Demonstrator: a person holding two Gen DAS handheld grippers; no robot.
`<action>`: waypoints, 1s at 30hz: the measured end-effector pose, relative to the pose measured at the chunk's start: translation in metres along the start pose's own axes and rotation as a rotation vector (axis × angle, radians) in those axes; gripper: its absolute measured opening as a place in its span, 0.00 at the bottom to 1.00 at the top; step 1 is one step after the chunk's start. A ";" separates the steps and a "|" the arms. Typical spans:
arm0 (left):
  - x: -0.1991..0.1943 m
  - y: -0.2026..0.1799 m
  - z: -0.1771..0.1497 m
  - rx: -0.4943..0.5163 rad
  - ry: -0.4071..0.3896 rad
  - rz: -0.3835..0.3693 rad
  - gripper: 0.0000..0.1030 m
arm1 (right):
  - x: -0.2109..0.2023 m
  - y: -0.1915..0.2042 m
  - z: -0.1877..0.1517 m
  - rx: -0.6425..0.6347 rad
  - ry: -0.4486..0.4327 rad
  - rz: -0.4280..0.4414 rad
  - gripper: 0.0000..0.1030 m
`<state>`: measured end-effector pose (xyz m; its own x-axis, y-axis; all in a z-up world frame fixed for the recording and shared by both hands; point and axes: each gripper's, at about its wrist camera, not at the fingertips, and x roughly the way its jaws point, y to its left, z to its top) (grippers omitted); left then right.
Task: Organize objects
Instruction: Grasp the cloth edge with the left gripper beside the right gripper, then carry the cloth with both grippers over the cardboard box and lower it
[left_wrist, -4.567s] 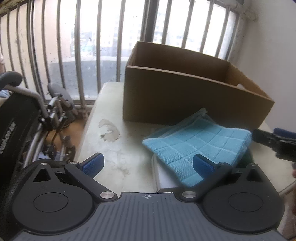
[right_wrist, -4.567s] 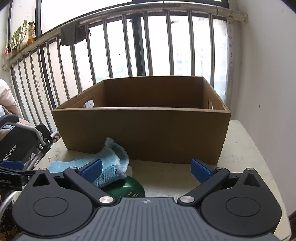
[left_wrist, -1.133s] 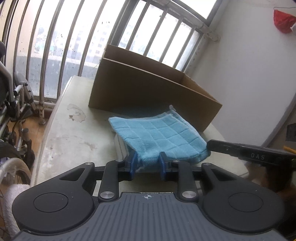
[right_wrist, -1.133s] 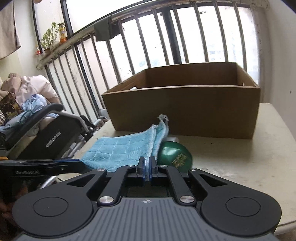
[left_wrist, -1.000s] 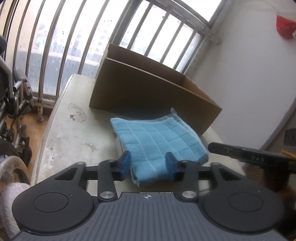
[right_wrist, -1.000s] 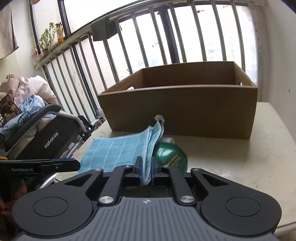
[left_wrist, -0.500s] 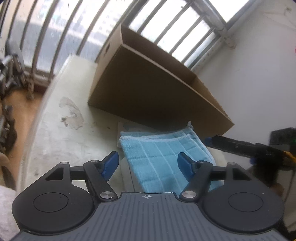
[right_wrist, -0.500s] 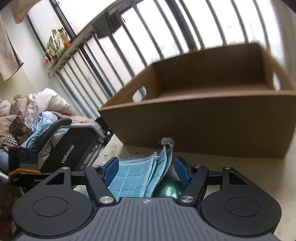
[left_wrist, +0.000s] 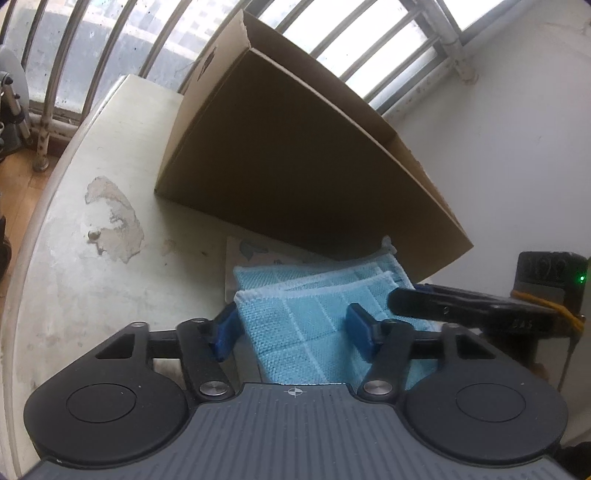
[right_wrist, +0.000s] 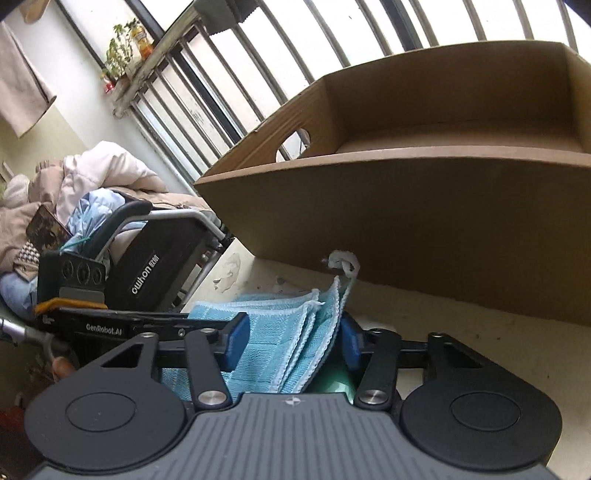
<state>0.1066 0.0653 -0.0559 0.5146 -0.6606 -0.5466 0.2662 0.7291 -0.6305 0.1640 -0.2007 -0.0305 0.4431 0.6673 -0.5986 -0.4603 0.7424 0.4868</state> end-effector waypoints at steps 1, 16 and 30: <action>-0.001 0.000 0.000 0.004 -0.007 0.000 0.51 | 0.000 0.001 0.000 -0.010 0.000 -0.006 0.45; -0.020 -0.029 -0.003 0.169 -0.108 0.089 0.07 | -0.009 0.032 -0.008 -0.136 -0.081 -0.097 0.08; -0.062 -0.064 -0.012 0.204 -0.223 0.056 0.07 | -0.055 0.077 -0.021 -0.213 -0.247 -0.131 0.07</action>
<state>0.0477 0.0570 0.0117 0.6932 -0.5792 -0.4288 0.3792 0.7992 -0.4664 0.0880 -0.1814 0.0261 0.6697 0.5808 -0.4628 -0.5257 0.8109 0.2570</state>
